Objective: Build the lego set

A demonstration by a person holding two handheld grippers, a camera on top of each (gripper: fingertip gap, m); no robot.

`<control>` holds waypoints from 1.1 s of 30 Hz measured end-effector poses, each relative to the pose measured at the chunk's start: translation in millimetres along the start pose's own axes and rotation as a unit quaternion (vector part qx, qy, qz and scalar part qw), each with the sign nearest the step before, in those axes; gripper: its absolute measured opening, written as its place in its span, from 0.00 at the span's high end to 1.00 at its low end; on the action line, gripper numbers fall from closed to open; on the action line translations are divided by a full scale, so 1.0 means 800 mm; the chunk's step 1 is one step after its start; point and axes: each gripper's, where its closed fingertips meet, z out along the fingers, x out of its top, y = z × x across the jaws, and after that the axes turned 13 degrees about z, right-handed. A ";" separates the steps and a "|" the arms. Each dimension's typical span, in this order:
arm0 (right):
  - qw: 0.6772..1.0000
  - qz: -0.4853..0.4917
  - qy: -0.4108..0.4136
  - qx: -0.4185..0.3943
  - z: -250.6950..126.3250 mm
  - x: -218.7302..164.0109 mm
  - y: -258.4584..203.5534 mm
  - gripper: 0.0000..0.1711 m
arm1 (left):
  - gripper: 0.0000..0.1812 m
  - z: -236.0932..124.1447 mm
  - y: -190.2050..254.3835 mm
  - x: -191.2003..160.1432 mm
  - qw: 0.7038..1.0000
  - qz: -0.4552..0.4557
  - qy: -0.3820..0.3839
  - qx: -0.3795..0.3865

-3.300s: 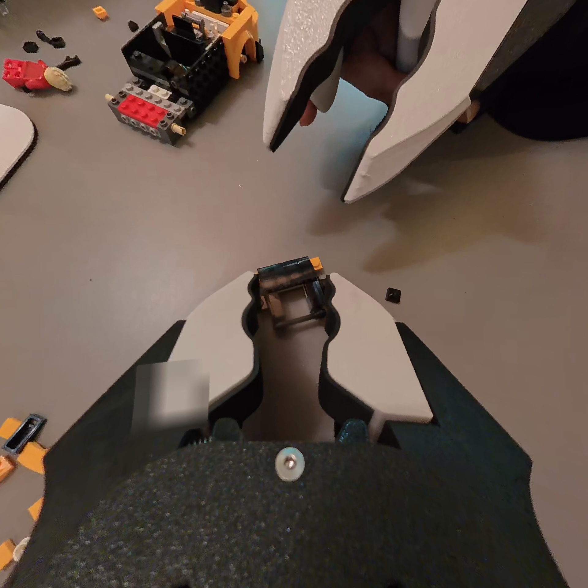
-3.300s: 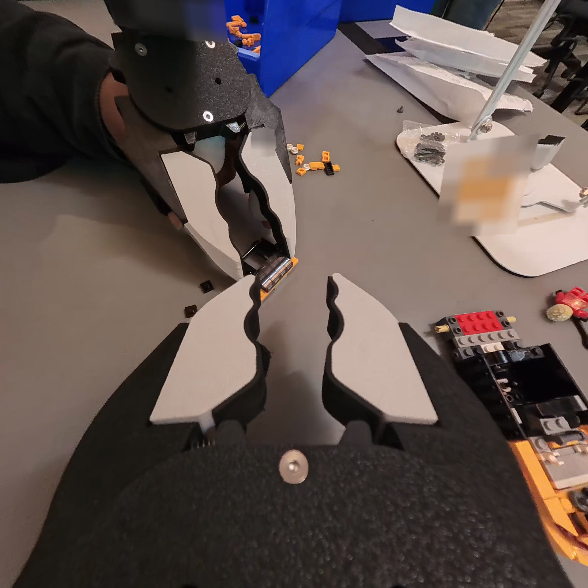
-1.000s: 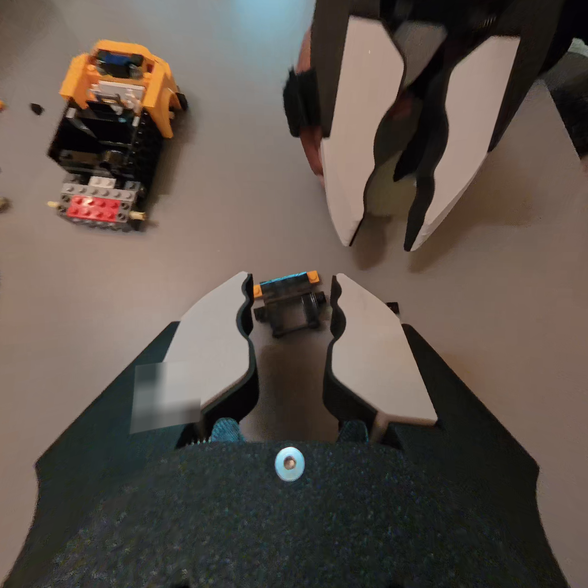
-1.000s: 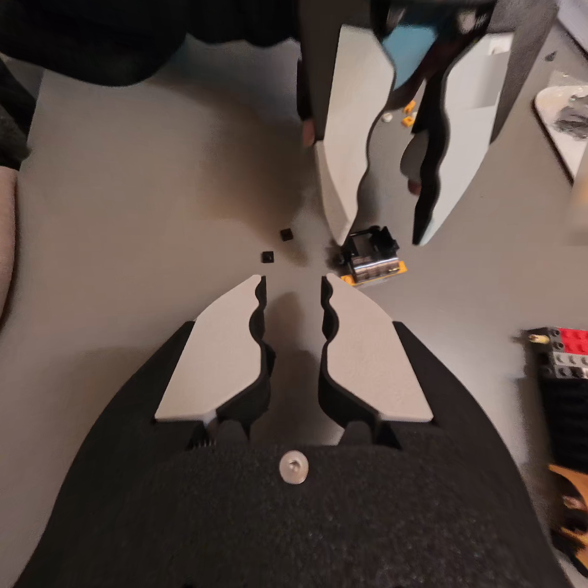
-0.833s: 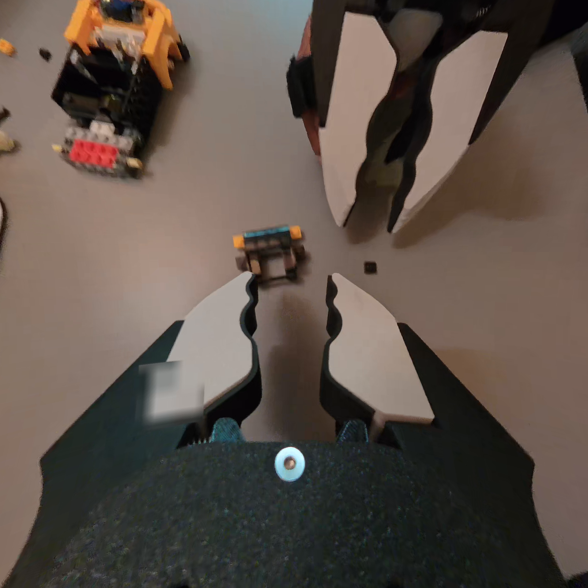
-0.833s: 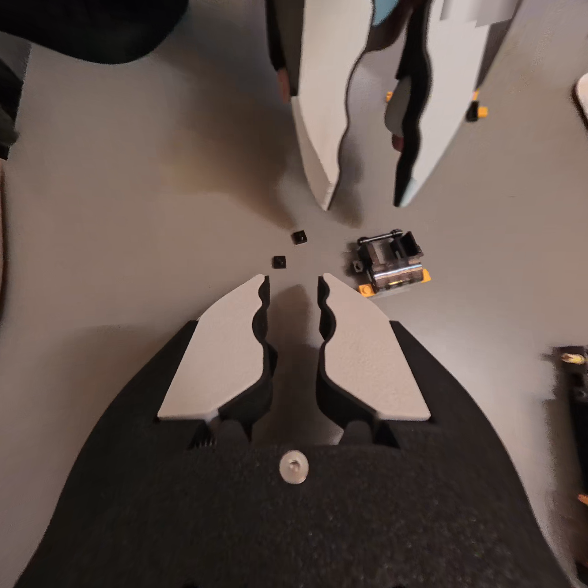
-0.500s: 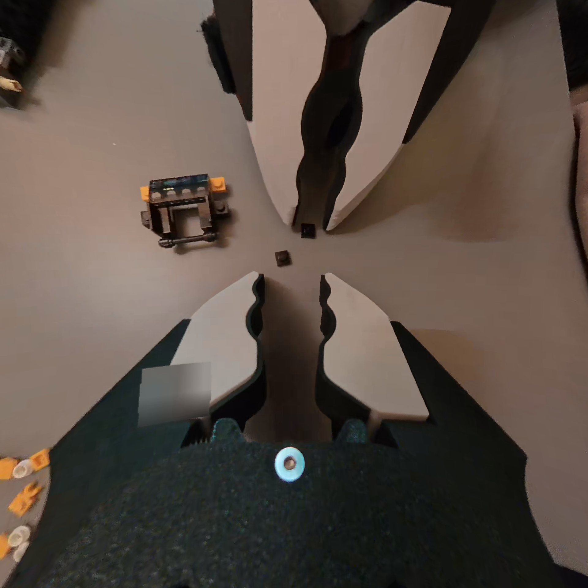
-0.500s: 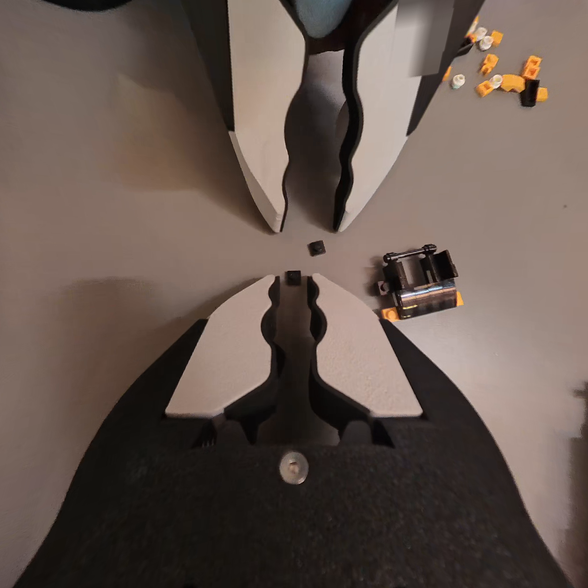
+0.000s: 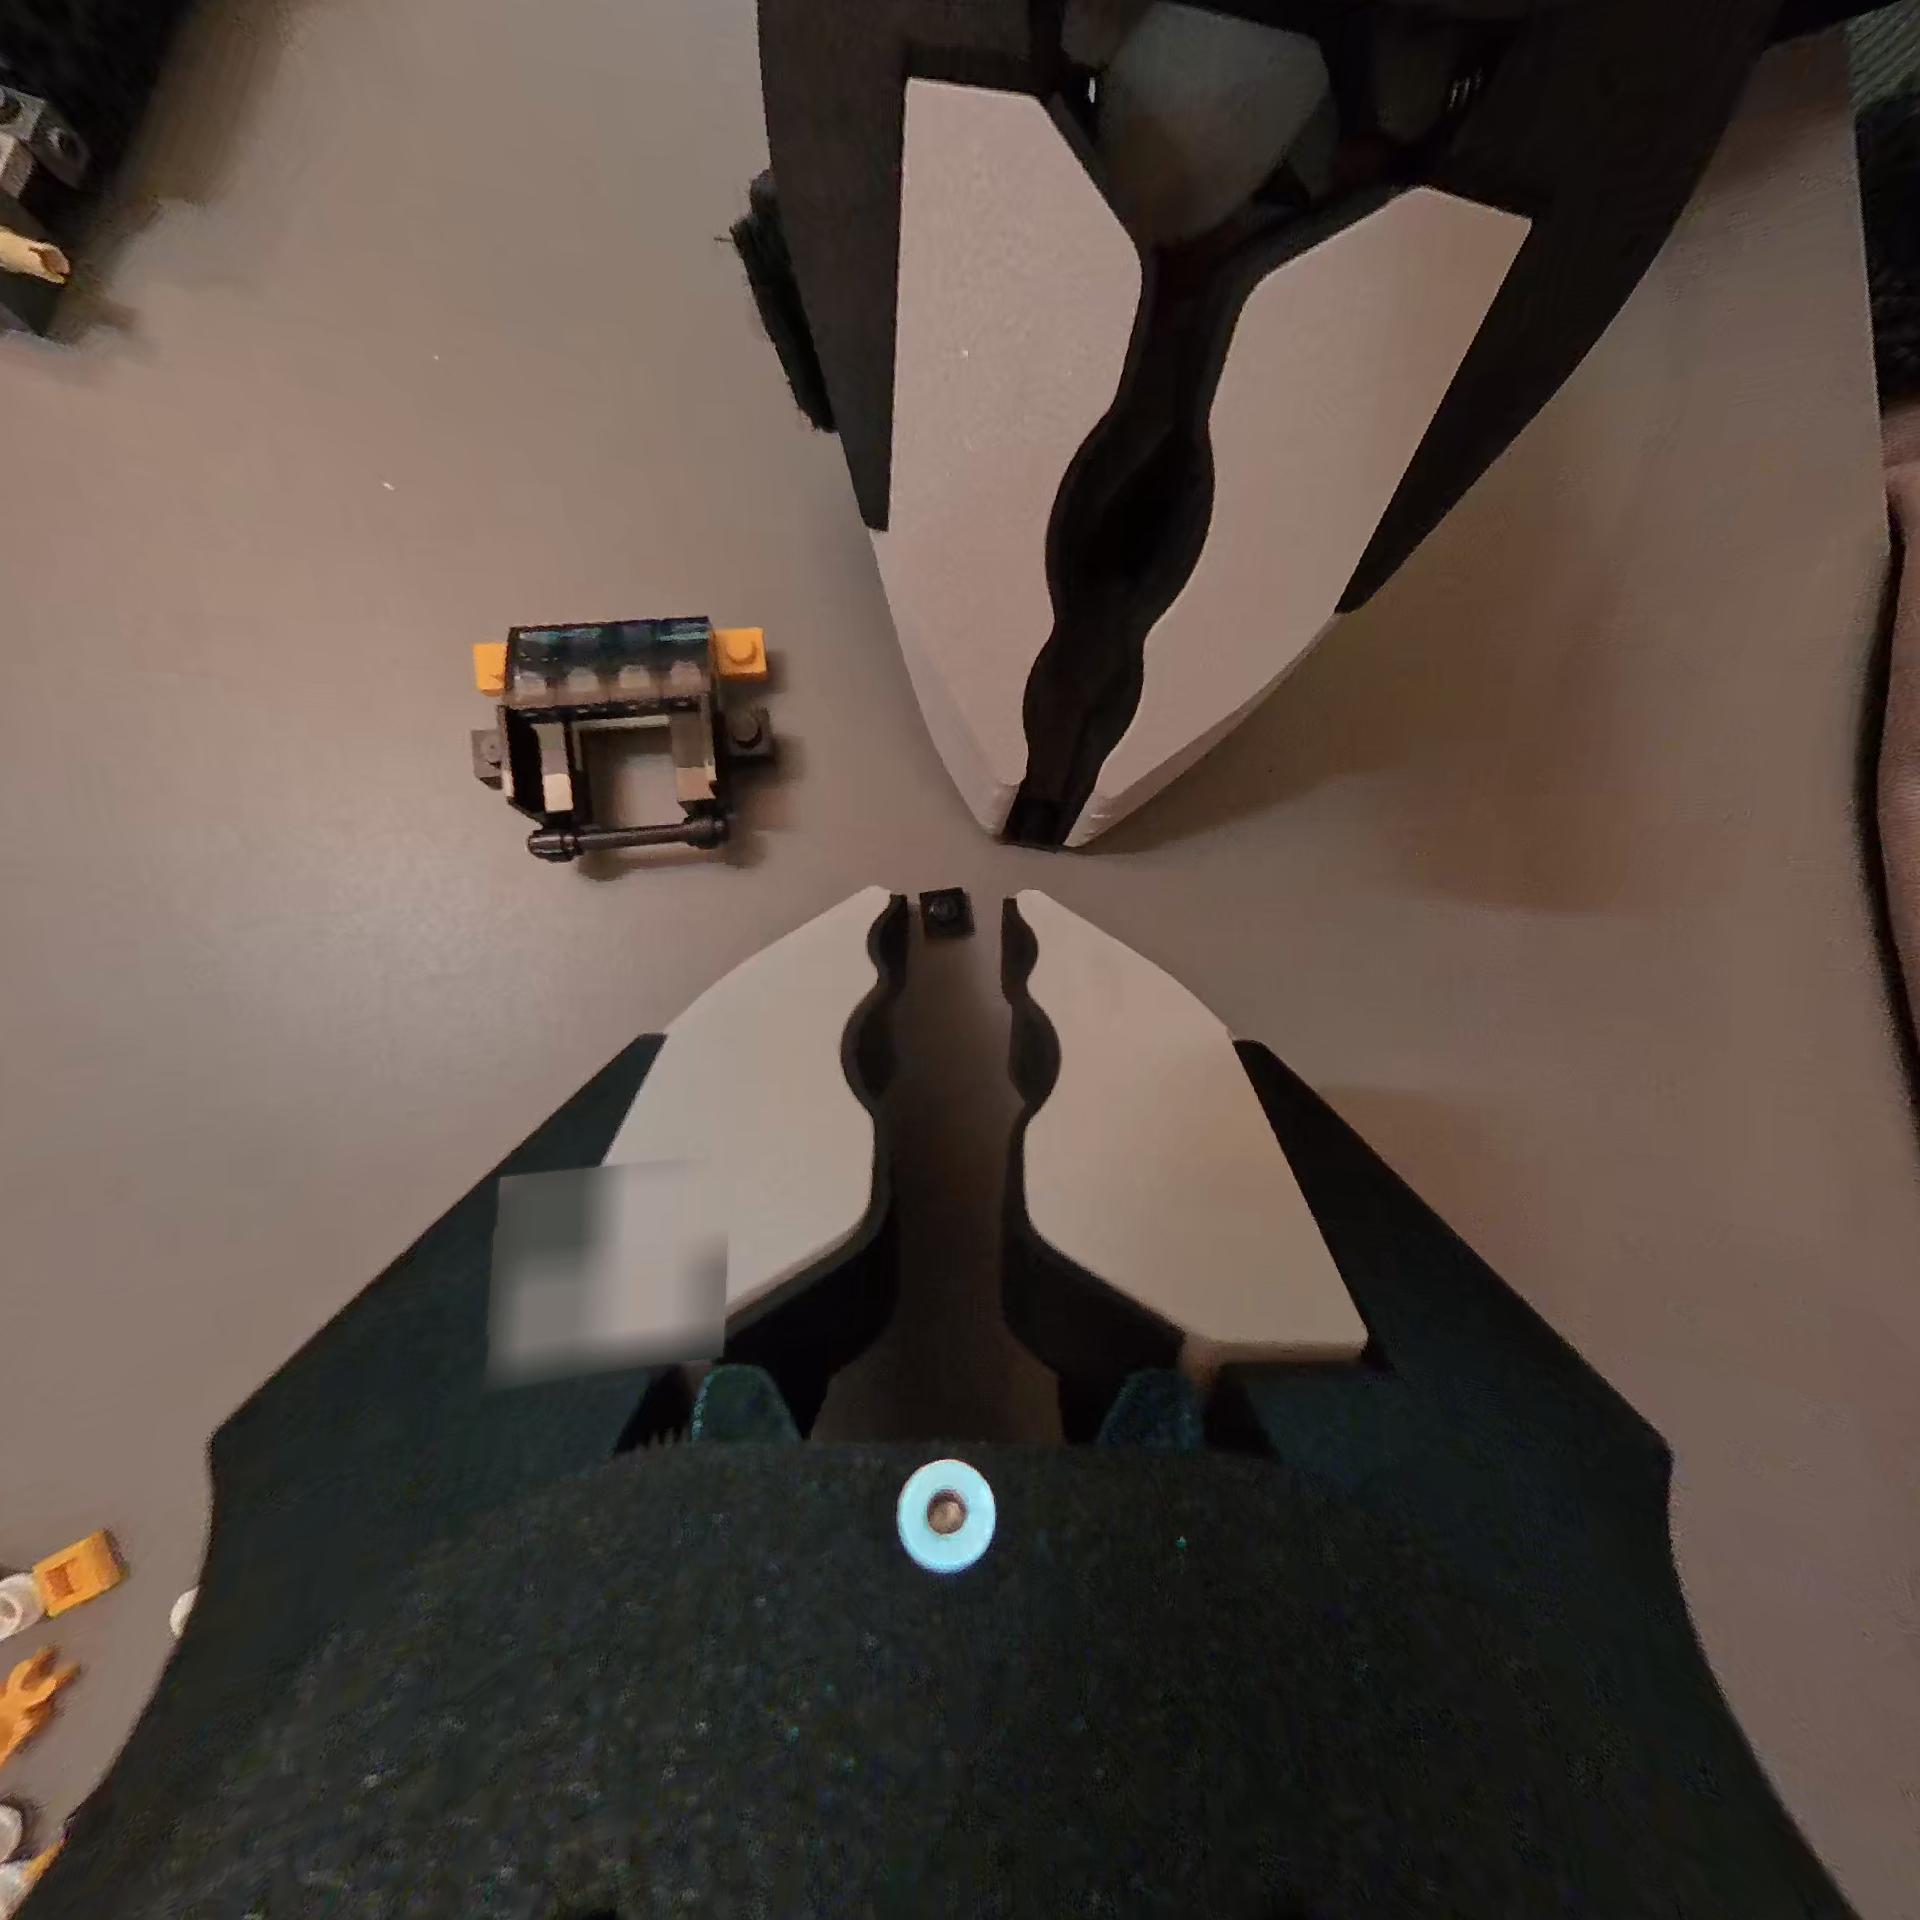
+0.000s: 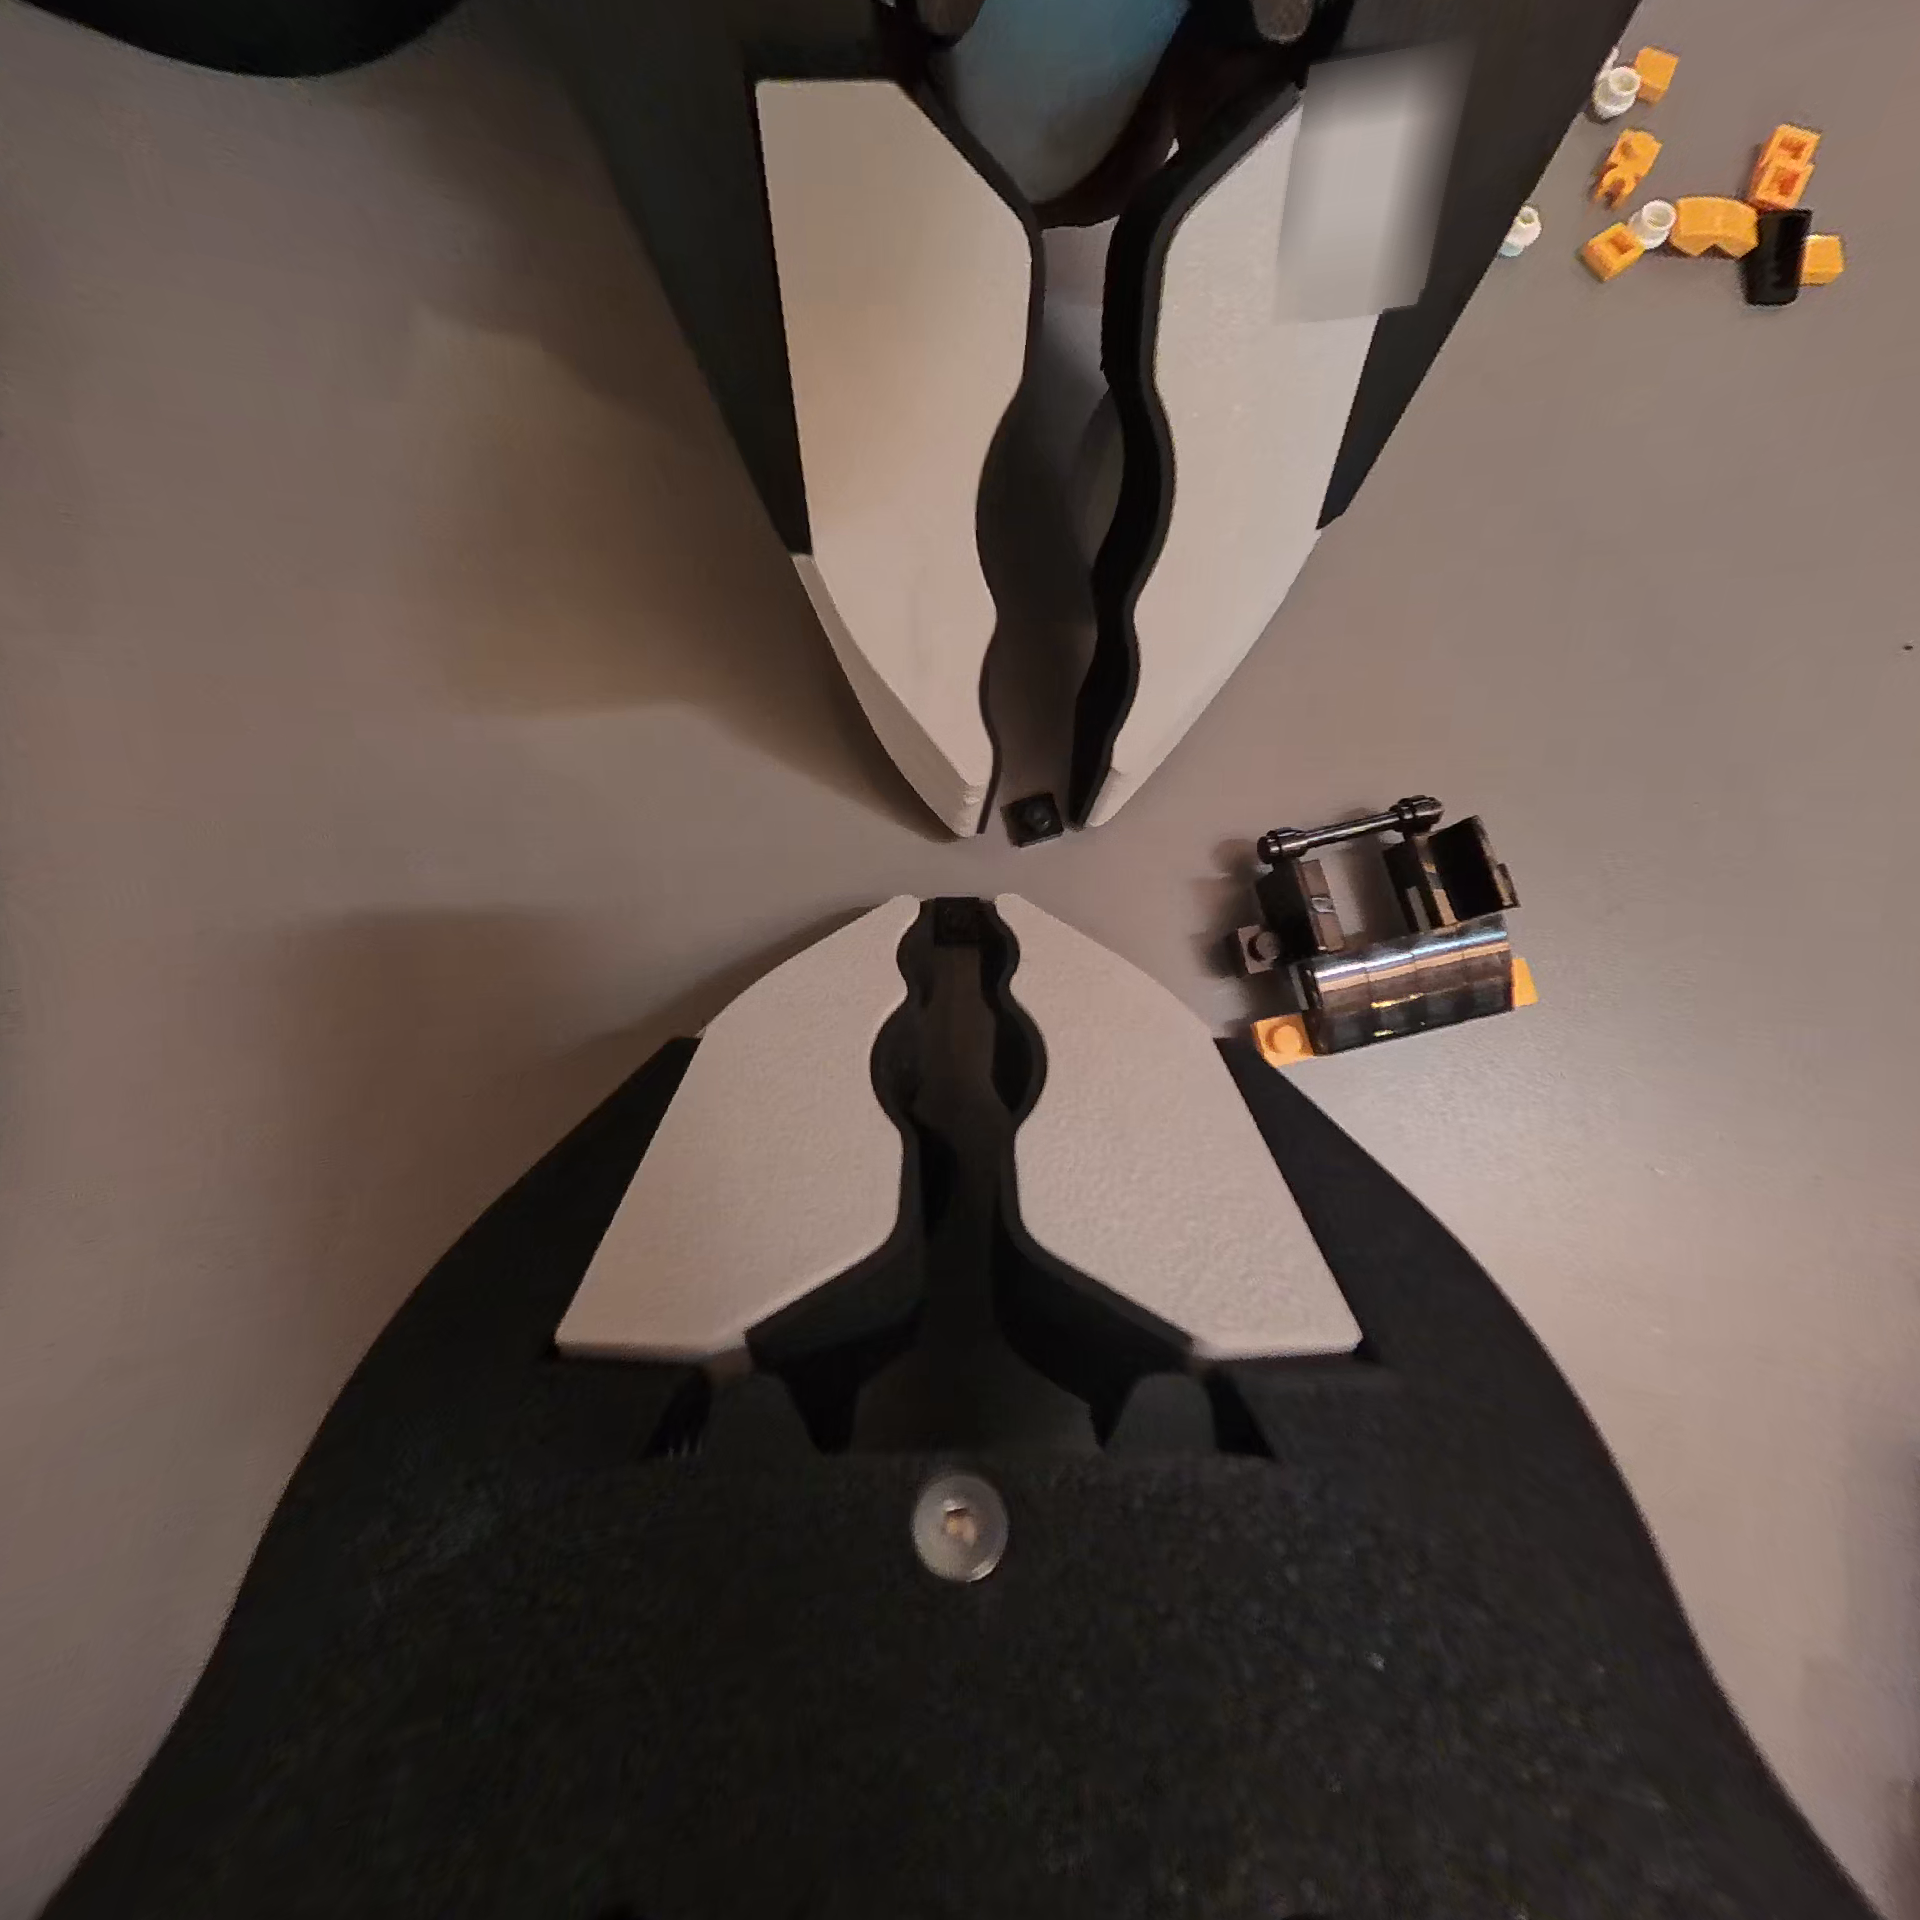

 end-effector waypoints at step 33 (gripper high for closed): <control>1.000 0.009 0.017 -0.007 -0.018 -0.010 0.015 0.96 | 0.90 -0.003 0.017 0.002 0.999 0.023 0.024 -0.022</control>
